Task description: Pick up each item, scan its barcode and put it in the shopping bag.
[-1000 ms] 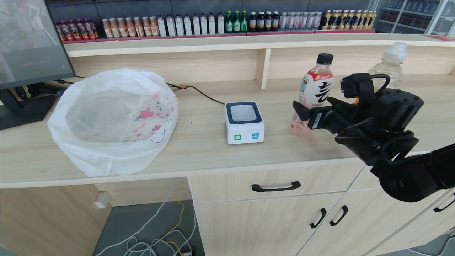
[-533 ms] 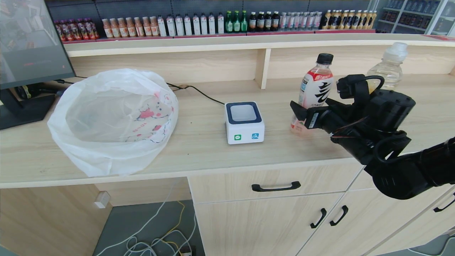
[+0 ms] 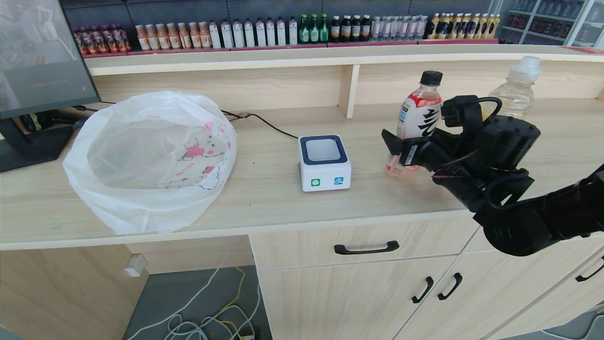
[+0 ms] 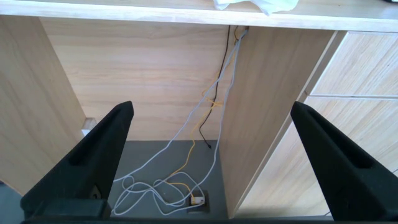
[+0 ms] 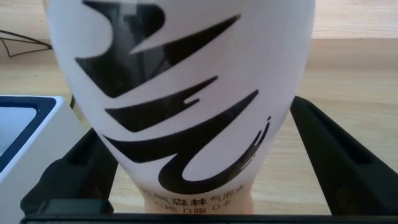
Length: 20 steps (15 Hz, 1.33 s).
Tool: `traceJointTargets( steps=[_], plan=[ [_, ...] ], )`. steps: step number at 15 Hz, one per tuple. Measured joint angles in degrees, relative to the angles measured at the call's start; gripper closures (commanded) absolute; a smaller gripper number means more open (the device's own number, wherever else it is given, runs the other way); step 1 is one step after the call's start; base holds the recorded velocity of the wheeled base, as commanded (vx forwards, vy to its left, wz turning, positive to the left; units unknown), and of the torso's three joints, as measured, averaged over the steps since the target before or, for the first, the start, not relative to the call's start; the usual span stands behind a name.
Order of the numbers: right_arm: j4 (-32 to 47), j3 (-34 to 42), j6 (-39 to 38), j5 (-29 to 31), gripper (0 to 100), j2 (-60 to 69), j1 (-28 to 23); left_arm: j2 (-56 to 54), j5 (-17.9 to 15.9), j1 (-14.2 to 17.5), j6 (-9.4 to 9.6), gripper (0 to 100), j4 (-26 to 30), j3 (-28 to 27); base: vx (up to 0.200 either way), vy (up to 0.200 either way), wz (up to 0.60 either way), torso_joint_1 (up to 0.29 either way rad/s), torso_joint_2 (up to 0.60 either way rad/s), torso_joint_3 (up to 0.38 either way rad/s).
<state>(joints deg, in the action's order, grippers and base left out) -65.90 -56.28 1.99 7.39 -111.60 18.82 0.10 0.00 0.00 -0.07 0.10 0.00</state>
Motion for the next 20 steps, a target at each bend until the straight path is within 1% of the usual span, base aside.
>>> traceJointTargets(
  steps=[4,5,20],
  plan=[
    [0.00,-0.55,0.11,0.00,0,-0.61,0.05,0.00,0.00,0.00,0.00,0,0.00,0.00,0.000,0.000,0.00,0.000,0.00,0.000],
    [0.00,-0.55,0.11,0.00,100,-0.68,0.05,0.00,-0.02,0.00,0.00,0,-0.02,0.00,0.000,0.000,0.00,0.000,0.00,0.000],
    [0.16,-0.22,0.11,-0.06,100,1.83,0.68,0.00,0.00,0.00,0.00,0,-0.02,0.00,0.000,0.000,0.00,0.000,0.00,0.000]
  ],
)
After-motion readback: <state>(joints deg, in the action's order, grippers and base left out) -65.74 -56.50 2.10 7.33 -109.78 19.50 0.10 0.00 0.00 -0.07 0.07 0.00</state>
